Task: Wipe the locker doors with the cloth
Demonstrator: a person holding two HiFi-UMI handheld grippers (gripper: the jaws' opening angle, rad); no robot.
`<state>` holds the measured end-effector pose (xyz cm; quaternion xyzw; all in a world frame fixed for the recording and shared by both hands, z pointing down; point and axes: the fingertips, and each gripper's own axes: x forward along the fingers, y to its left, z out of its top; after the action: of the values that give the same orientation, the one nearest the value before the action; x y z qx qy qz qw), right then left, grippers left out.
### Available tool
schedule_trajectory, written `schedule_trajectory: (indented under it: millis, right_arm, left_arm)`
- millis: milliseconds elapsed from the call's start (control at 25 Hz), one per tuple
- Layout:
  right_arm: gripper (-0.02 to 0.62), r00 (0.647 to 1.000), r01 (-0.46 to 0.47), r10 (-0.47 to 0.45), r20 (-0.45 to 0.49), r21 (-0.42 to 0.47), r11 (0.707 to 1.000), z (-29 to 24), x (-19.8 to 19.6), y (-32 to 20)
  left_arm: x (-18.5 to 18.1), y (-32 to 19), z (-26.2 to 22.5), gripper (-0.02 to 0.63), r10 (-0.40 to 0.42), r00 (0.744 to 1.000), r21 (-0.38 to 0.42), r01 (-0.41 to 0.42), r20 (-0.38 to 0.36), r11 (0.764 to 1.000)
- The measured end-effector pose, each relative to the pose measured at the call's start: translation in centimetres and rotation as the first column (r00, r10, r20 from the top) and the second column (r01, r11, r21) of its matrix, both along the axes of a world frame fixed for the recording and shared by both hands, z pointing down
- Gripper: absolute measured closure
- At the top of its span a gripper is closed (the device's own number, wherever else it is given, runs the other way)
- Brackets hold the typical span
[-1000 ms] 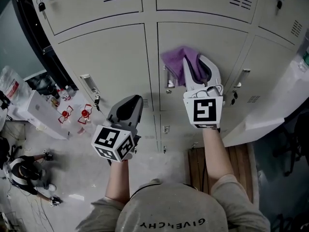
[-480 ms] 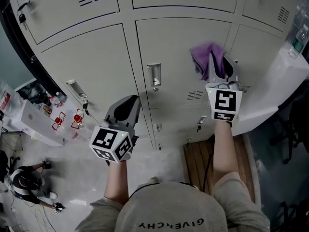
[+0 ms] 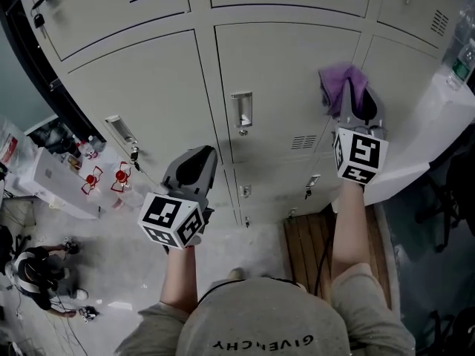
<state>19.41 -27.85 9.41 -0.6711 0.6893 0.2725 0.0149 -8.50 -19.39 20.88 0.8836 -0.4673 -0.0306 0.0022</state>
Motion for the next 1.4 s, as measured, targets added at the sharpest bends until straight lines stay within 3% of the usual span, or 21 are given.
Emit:
schedule_trajectory:
  millis: [240,480,600,680,920,1400]
  right_arm:
    - [0.532,0.978,0.206,-0.205,-0.05,0.02,0.978,1.3,-8.0,1.9]
    - [0.532,0.903,0.41,-0.413,-0.119,-0.043,0.911,4.3,-18.1,3.1]
    - [0.532,0.865,0.459,-0.471,-0.174,-0.102,0.882,5.8,-22.2,3.2]
    - [0.531,0.856,0.442,-0.465,-0.225,-0.147,0.885,6.9,-23.7,2.9]
    - [0.526,0.852,0.39,-0.413,-0.323,-0.135,0.911,7.7,-23.6,2.1]
    - [0.518,0.911,0.304,-0.326,-0.253,-0.121,0.945,7.5,-16.3,0.9]
  left_arm:
    - [-1.2,0.5,0.3,0.588,-0.025,1.0,-0.005,0.025,-0.004,1.0]
    - [-2.7,1.1,0.6,0.588,-0.056,0.998,-0.013,0.056,-0.004,0.998]
    - [-3.5,1.3,0.6,0.588,-0.075,0.997,-0.012,0.075,-0.005,0.997]
    - [-4.2,1.4,0.7,0.588,-0.09,0.996,-0.013,0.09,-0.005,0.996]
    - [-5.2,1.3,0.7,0.588,-0.115,0.993,-0.012,0.115,-0.003,0.993]
    - [-1.9,0.4,0.9,0.588,-0.044,0.999,-0.019,0.044,0.005,0.999]
